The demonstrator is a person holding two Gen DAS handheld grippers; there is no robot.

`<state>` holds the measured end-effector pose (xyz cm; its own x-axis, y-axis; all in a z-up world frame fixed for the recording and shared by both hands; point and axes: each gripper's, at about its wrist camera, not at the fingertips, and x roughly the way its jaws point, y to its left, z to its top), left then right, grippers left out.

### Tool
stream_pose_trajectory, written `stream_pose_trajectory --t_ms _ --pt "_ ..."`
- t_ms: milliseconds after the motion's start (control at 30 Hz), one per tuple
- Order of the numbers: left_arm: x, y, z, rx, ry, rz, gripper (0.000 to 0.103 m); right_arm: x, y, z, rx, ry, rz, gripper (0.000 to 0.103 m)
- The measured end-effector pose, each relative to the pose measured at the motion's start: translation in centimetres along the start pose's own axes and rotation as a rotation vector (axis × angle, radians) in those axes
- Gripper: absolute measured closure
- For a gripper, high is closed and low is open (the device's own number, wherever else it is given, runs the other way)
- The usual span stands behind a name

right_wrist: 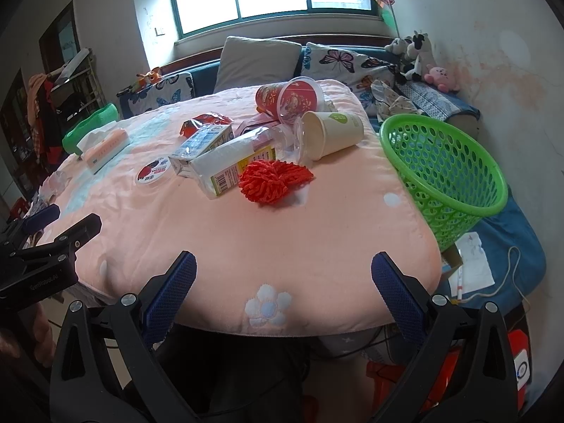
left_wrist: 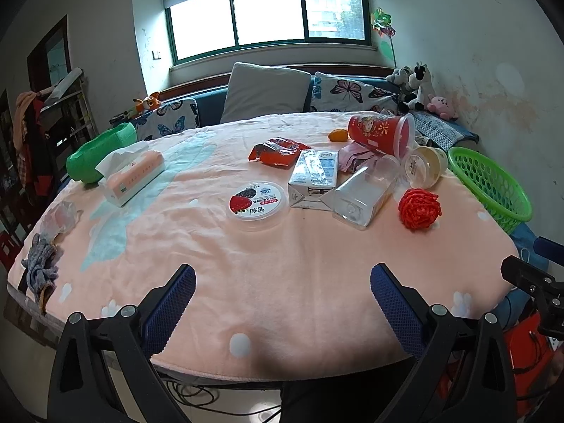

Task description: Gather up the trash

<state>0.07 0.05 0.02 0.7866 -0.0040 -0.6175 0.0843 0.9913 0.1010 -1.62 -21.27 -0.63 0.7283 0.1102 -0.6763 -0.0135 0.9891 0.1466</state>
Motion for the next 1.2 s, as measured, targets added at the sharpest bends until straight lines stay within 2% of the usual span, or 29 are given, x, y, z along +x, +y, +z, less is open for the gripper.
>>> stream_pose_trajectory --t_ms 1200 --pt "0.82 0.13 0.02 -0.009 0.015 -0.005 0.007 0.86 -0.15 0.49 0.004 0.011 0.012 0.004"
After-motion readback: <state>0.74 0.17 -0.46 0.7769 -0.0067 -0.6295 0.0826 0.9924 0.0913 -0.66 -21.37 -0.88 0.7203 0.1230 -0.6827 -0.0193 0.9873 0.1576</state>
